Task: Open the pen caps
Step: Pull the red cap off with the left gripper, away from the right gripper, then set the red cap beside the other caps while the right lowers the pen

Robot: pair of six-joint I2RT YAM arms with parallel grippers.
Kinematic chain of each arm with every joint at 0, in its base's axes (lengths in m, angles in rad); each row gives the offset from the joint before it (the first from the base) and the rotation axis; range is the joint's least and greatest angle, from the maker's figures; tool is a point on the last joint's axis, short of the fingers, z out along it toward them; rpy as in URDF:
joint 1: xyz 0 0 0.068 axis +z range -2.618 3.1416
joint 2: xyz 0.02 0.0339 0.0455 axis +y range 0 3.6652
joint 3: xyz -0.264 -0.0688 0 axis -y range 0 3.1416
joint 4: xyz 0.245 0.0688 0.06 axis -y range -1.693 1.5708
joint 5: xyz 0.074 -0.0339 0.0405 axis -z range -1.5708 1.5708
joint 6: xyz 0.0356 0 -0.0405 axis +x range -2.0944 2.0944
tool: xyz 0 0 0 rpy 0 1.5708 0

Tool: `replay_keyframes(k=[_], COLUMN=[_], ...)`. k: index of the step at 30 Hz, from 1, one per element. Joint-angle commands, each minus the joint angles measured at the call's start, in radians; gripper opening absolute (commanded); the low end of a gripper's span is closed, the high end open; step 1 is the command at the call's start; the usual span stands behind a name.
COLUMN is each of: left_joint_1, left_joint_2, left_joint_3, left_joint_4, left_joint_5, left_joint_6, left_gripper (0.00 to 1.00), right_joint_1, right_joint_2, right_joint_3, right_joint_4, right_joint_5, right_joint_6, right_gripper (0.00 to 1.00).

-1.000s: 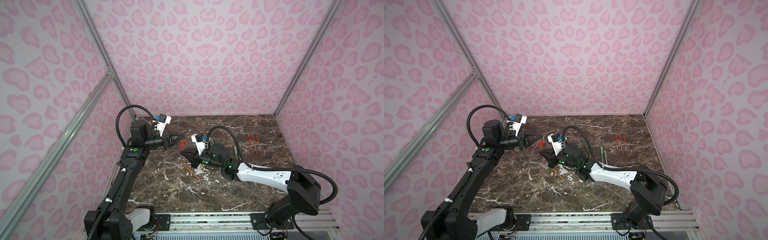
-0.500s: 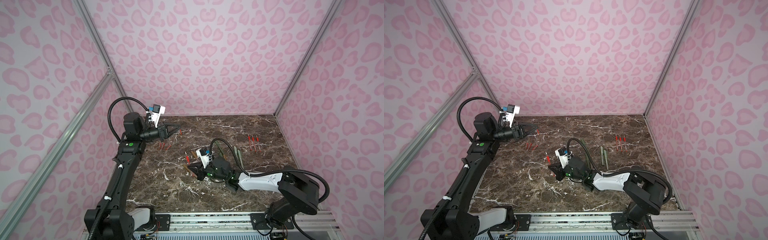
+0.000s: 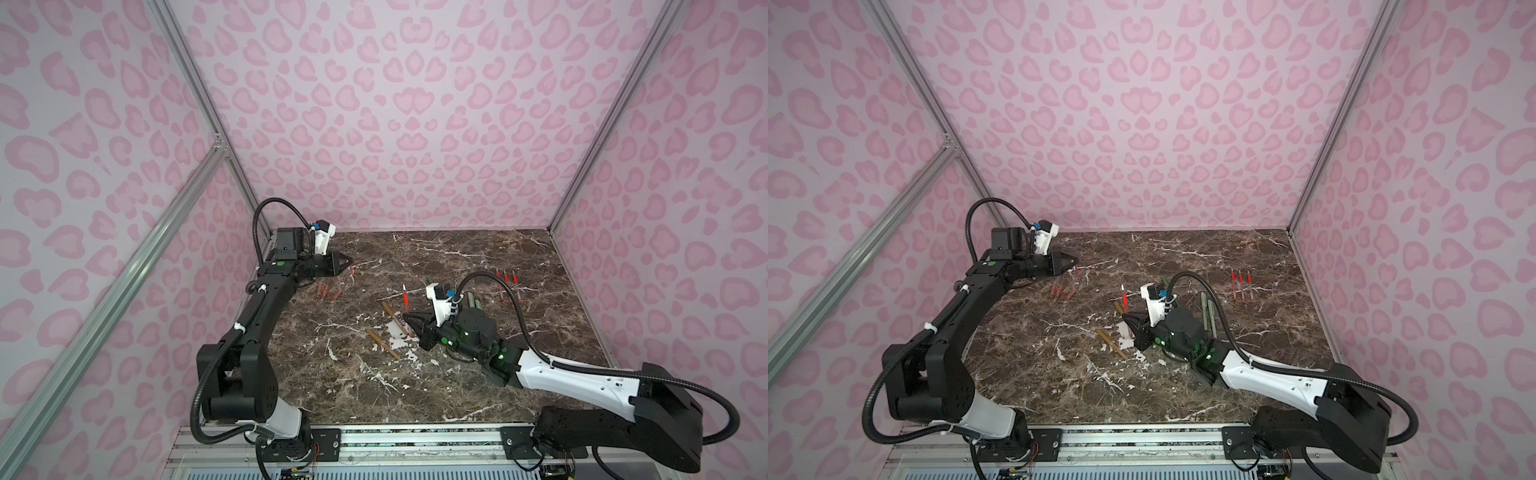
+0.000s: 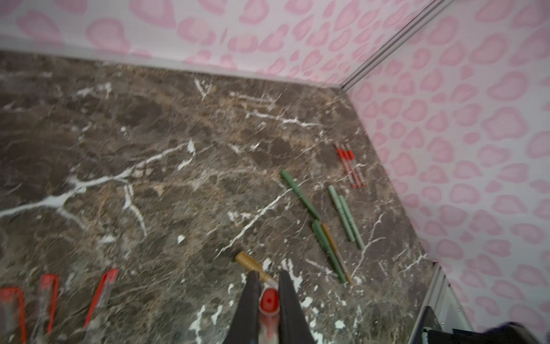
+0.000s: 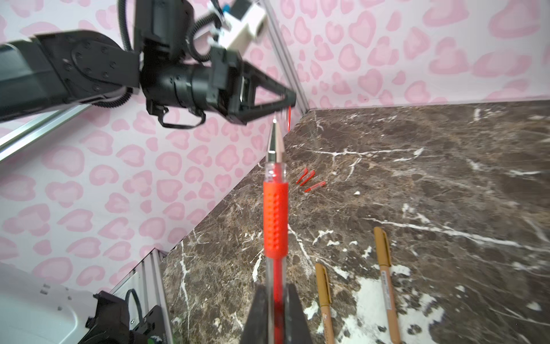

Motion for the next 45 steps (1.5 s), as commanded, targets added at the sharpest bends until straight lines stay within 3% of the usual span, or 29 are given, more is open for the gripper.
replay_keyframes(k=[1, 7, 14, 20, 31, 45], left_joint_1=[-0.02, -0.074, -0.092, -0.097, -0.108, -0.117], left_joint_2=[0.068, 0.254, 0.396, 0.479, 0.57, 0.528], left_joint_3=[0.044, 0.167, 0.241, 0.273, 0.332, 0.35], left_joint_4=[-0.103, -0.197, -0.238, -0.246, -0.277, -0.294], left_joint_5=[-0.165, -0.315, -0.358, -0.349, -0.443, -0.488], left_joint_6=[0.122, 0.173, 0.167, 0.139, 0.114, 0.077], left_gripper=[0.03, 0.03, 0.03, 0.06, 0.09, 0.35], right_joint_1=[-0.01, -0.047, -0.099, -0.128, -0.17, -0.303], right_joint_2=[-0.076, -0.191, -0.286, -0.29, -0.245, -0.232], right_joint_3=[0.015, 0.025, 0.017, 0.047, 0.107, 0.153], right_joint_4=[-0.217, -0.425, -0.571, -0.677, -0.759, -0.854], right_joint_5=[0.138, 0.259, 0.3, 0.321, 0.312, 0.238], right_joint_6=[-0.037, -0.04, -0.021, -0.03, -0.018, -0.065], right_gripper=[0.0, 0.0, 0.0, 0.0, 0.0, 0.0])
